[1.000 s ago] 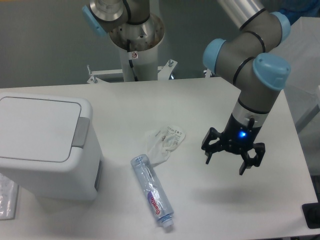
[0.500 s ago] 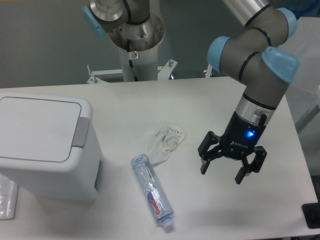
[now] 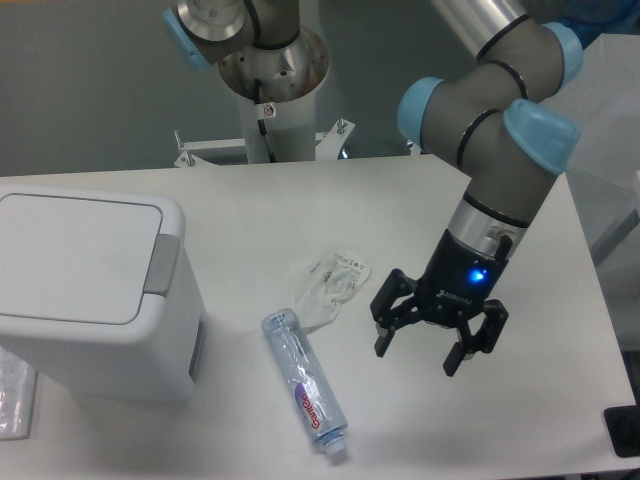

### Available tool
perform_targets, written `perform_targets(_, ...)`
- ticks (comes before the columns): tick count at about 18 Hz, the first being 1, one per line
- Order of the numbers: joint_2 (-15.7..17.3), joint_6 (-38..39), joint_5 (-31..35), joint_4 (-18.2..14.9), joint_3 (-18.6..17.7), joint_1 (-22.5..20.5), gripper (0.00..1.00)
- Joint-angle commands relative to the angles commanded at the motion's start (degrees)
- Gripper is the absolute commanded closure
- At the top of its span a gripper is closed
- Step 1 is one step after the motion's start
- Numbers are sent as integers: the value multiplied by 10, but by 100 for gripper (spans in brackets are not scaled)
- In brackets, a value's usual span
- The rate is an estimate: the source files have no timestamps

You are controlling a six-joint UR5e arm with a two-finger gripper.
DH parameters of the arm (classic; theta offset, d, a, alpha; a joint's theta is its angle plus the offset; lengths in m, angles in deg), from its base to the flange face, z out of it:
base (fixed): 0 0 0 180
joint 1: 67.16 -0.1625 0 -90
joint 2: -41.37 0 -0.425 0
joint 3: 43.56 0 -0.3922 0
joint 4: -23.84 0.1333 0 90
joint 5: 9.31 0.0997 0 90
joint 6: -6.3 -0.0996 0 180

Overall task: Open the trash can
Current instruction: 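Move the open gripper over to the trash can lid, then push the gripper against the lid to swing it open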

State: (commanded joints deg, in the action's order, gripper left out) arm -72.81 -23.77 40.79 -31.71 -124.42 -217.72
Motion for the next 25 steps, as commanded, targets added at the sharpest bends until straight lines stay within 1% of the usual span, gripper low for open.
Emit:
perform_targets(3,29,29,-11,0,-2,17,0)
perform_targets(6,48,54,-11,0,-3,42,0)
perform_targets(9,69,62,-21,0,-22,53,0)
perform_targets(11,91,63,-21,0,-50,59,0)
perform_targets(13,122,57,-21,1,-89,61,0)
perform_targets(14,133,55,-22,1,-104,61,0)
perform_targets(16,149,60,-21,1,-125,69,0)
perform_targets(18,155,61,-21,1,-139,77,0)
perform_targets(23,156,64,-18,1,-145,125,0)
perform_targets(25,157,64,-18,1,-146,129,0)
